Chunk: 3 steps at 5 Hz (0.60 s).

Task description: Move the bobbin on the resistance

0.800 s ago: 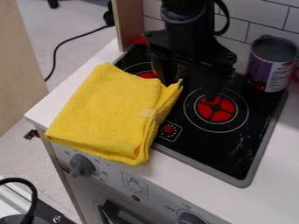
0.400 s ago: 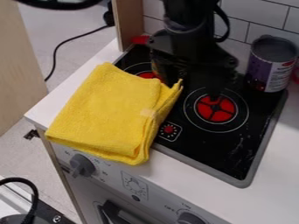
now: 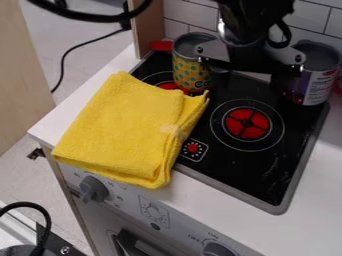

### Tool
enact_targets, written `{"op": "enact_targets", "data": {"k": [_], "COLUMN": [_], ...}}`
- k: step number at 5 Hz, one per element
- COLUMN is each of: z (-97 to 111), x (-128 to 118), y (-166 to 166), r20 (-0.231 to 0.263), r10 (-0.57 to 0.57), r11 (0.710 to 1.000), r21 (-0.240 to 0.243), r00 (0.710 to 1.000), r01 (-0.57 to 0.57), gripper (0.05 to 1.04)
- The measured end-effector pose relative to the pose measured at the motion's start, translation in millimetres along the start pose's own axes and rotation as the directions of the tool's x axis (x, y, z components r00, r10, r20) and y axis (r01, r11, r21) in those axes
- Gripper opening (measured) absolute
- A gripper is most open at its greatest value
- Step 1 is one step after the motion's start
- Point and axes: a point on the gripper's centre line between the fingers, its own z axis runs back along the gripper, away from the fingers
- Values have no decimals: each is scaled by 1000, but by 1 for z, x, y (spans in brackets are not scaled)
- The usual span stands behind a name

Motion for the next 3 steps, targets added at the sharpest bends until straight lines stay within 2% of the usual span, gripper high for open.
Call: {"op": "enact_targets", "data": {"k": [1,2,3], "z": [-11,-11,-18], "x": [16,33,44], "y": [-13,-22,-31], "r20": [93,151,188], "r10": [61,109,137], "r11": [997,991,987], "r21": [43,58,58], "r00": [994,983,973], "r01": [-65,-119,-150], "gripper": [999,999,999]}}
